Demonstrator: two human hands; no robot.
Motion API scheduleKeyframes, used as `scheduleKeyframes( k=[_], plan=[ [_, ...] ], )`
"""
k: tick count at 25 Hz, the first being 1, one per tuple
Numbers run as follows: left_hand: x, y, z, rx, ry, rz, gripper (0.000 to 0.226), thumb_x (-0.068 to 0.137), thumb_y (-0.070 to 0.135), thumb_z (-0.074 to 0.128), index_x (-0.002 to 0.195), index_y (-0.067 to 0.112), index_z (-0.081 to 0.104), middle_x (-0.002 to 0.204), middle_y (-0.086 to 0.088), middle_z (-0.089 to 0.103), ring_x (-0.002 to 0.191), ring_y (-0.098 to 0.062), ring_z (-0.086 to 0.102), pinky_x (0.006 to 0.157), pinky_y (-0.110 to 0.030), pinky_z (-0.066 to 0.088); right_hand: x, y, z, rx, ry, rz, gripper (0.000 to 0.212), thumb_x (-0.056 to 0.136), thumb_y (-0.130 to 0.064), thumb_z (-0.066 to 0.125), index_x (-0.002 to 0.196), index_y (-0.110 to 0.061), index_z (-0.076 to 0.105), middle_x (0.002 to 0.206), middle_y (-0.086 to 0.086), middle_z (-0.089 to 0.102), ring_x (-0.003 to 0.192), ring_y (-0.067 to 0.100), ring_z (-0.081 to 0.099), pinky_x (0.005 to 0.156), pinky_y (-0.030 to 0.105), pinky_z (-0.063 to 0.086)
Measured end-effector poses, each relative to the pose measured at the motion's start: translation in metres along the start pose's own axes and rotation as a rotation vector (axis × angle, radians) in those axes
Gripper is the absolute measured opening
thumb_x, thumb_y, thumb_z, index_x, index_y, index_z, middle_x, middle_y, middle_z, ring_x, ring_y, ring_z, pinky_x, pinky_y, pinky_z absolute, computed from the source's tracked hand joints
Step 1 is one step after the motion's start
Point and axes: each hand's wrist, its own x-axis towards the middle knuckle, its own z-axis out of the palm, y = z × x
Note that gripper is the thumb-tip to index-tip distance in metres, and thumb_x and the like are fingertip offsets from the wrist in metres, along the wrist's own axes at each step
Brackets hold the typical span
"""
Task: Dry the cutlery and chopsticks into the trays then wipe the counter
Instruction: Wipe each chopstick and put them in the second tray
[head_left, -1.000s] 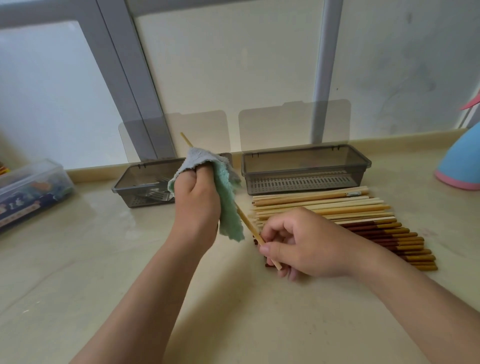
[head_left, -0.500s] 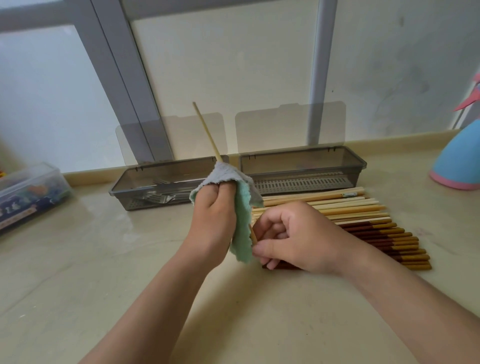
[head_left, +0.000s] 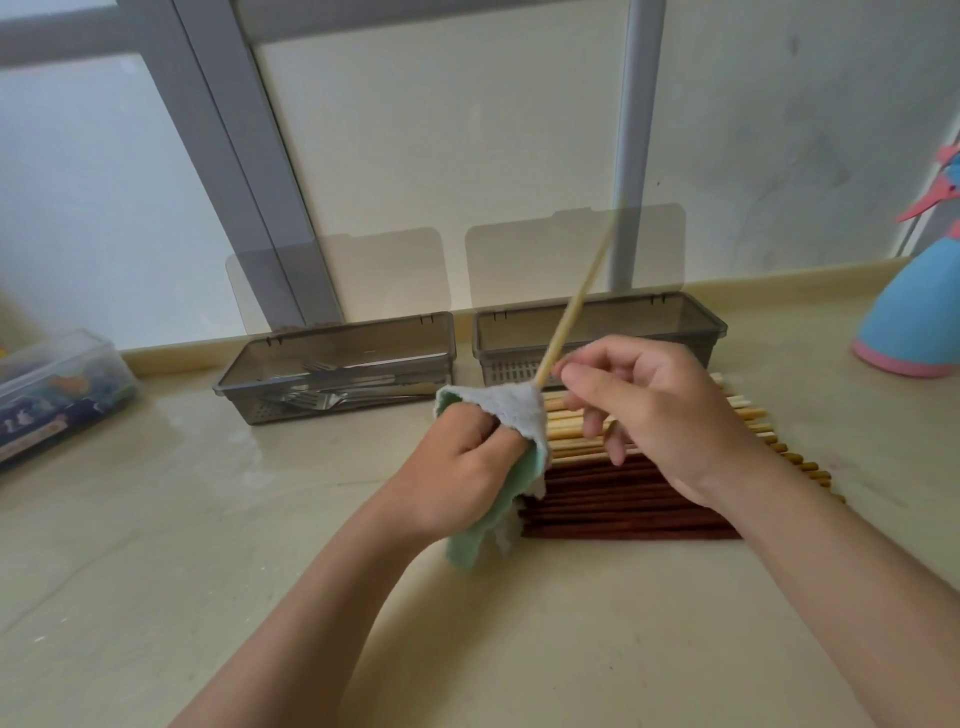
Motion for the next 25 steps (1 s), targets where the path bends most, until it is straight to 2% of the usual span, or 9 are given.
scheduleKeyframes(
  k=[3, 7, 11, 13, 15, 19, 21, 23, 25],
  plan=[
    [-0.004, 0.002, 0.003, 0.011, -0.153, -0.024, 0.027, 0.092, 0.018, 0.044, 0.078, -0.001, 0.058, 0.071, -0.011, 0.063, 0.062, -0.018, 0.058, 0.059, -0.034, 0.049, 0.004, 0.005, 0.005, 0.174, -0.004, 0.072, 0.009, 0.094, -0.012, 0.067, 0.092, -0.006, 0.073, 0.072, 0.004, 0.065, 0.062, 0.016, 0.055, 0.043, 0.028, 0.039],
    [-0.003, 0.004, 0.005, -0.011, -0.194, -0.045, 0.03, 0.094, 0.017, 0.043, 0.068, 0.008, 0.055, 0.061, 0.005, 0.059, 0.055, -0.012, 0.054, 0.055, -0.027, 0.045, 0.017, 0.005, -0.004, 0.376, 0.156, 0.108, 0.012, 0.095, -0.004, 0.062, 0.088, -0.003, 0.072, 0.068, 0.004, 0.065, 0.061, 0.013, 0.057, 0.053, 0.027, 0.045],
    [-0.004, 0.001, 0.003, -0.034, -0.184, -0.032, 0.028, 0.092, 0.012, 0.045, 0.066, 0.007, 0.054, 0.06, -0.001, 0.057, 0.055, -0.016, 0.053, 0.055, -0.027, 0.044, 0.031, 0.005, -0.016, 0.466, 0.325, 0.13, 0.013, 0.099, -0.006, 0.058, 0.094, -0.005, 0.07, 0.077, 0.006, 0.061, 0.063, 0.013, 0.056, 0.058, 0.027, 0.049],
    [-0.005, 0.001, 0.001, -0.076, -0.117, -0.045, 0.027, 0.088, 0.012, 0.045, 0.063, 0.007, 0.054, 0.058, -0.004, 0.054, 0.054, -0.015, 0.05, 0.054, -0.026, 0.041, 0.043, 0.002, -0.025, 0.307, 0.439, 0.073, 0.01, 0.1, -0.008, 0.06, 0.102, -0.01, 0.069, 0.077, 0.005, 0.062, 0.062, 0.011, 0.058, 0.06, 0.027, 0.052],
    [-0.005, 0.0, -0.001, -0.125, -0.019, -0.075, 0.036, 0.088, 0.01, 0.046, 0.055, 0.02, 0.053, 0.052, 0.006, 0.051, 0.051, -0.01, 0.047, 0.052, -0.024, 0.039, 0.058, -0.005, -0.031, 0.035, 0.493, -0.063, 0.012, 0.099, -0.01, 0.061, 0.108, -0.017, 0.065, 0.077, 0.003, 0.066, 0.063, 0.011, 0.064, 0.061, 0.027, 0.056],
    [-0.005, 0.0, -0.003, -0.154, 0.09, -0.133, 0.063, 0.094, -0.006, 0.043, 0.041, 0.025, 0.054, 0.041, 0.011, 0.047, 0.04, -0.003, 0.043, 0.045, -0.017, 0.035, 0.092, -0.015, -0.027, -0.499, 0.435, -0.34, 0.021, 0.103, -0.016, 0.052, 0.121, -0.019, 0.062, 0.096, 0.002, 0.065, 0.087, 0.018, 0.065, 0.078, 0.031, 0.055],
    [-0.006, 0.0, -0.004, -0.16, 0.122, -0.147, 0.065, 0.094, -0.007, 0.043, 0.039, 0.025, 0.056, 0.041, 0.011, 0.048, 0.04, -0.002, 0.042, 0.045, -0.017, 0.036, 0.106, -0.008, -0.027, -0.8, 0.326, -0.327, 0.021, 0.105, -0.017, 0.046, 0.118, -0.016, 0.063, 0.098, 0.005, 0.059, 0.089, 0.024, 0.059, 0.078, 0.038, 0.053],
    [-0.005, -0.003, -0.006, -0.174, 0.143, -0.15, 0.063, 0.094, -0.006, 0.044, 0.041, 0.024, 0.055, 0.043, 0.01, 0.048, 0.042, -0.005, 0.043, 0.045, -0.019, 0.036, 0.113, 0.005, -0.027, -1.112, 0.161, -0.191, 0.02, 0.105, -0.017, 0.044, 0.107, -0.019, 0.064, 0.092, 0.002, 0.054, 0.087, 0.027, 0.056, 0.076, 0.04, 0.05],
    [-0.003, -0.004, -0.007, -0.182, 0.163, -0.155, 0.061, 0.094, -0.006, 0.044, 0.041, 0.023, 0.055, 0.043, 0.009, 0.048, 0.043, -0.007, 0.043, 0.046, -0.02, 0.037, 0.116, 0.015, -0.028, -1.312, 0.034, -0.04, 0.022, 0.101, -0.014, 0.049, 0.104, -0.025, 0.067, 0.096, 0.001, 0.057, 0.094, 0.028, 0.055, 0.083, 0.043, 0.047]
  ],
)
